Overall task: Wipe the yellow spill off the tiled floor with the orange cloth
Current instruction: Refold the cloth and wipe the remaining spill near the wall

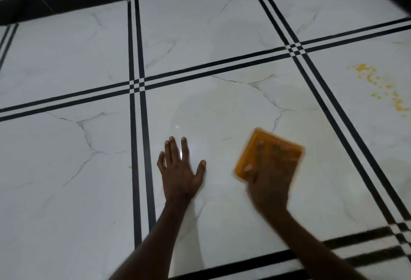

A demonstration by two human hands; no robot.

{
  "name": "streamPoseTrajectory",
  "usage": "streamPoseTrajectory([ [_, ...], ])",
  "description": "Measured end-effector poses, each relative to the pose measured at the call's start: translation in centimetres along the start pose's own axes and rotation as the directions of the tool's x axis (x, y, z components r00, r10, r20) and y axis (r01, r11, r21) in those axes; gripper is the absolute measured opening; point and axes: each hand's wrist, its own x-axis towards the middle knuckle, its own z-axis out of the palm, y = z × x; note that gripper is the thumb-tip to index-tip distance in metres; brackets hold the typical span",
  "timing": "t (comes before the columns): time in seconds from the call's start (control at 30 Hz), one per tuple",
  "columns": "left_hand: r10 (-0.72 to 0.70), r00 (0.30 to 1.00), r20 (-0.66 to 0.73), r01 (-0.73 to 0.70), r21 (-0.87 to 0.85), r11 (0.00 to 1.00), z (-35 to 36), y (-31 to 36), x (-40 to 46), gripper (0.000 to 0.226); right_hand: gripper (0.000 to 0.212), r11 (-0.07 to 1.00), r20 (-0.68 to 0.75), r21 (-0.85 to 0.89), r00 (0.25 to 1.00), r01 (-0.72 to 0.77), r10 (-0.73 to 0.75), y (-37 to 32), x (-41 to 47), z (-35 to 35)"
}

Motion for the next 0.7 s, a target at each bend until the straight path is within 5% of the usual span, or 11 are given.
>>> streamPoseTrajectory([
  [0.1,0.007,1.000,0.021,-0.007,0.006,1.000,0.1,0.0,-0.1,0.084,0.069,0.892,0.094,0.059,0.887,0.449,-0.453,-2.8,1.8,1.2],
  [0.17,0.010,1.000,0.008,-0.010,0.008,1.000,0.7,0.0,-0.1,0.083,0.067,0.815,0.129,0.020,0.807,0.579,-0.576,-1.9,8.2,2.0],
  [0.33,0.040,0.996,-0.084,-0.041,-0.004,0.999,1.5,-0.4,-0.3,0.082,0.066,0.987,0.019,-0.082,0.990,0.139,-0.138,8.1,10.6,1.3],
  [0.5,0.016,1.000,-0.026,-0.016,-0.006,1.000,1.0,0.2,-0.3,0.084,0.067,0.960,-0.074,-0.059,0.960,-0.275,0.270,11.1,-5.1,-3.9],
  [0.6,-0.032,0.992,0.123,0.028,0.038,0.999,-0.4,0.5,0.8,0.083,0.071,0.995,0.101,0.008,0.990,-0.097,0.095,8.0,-9.6,-4.0],
  [0.7,0.079,0.995,0.063,-0.083,0.076,0.994,-2.6,5.8,-1.0,0.075,0.067,0.970,0.239,-0.041,0.945,0.240,-0.224,10.4,-1.8,-3.5],
])
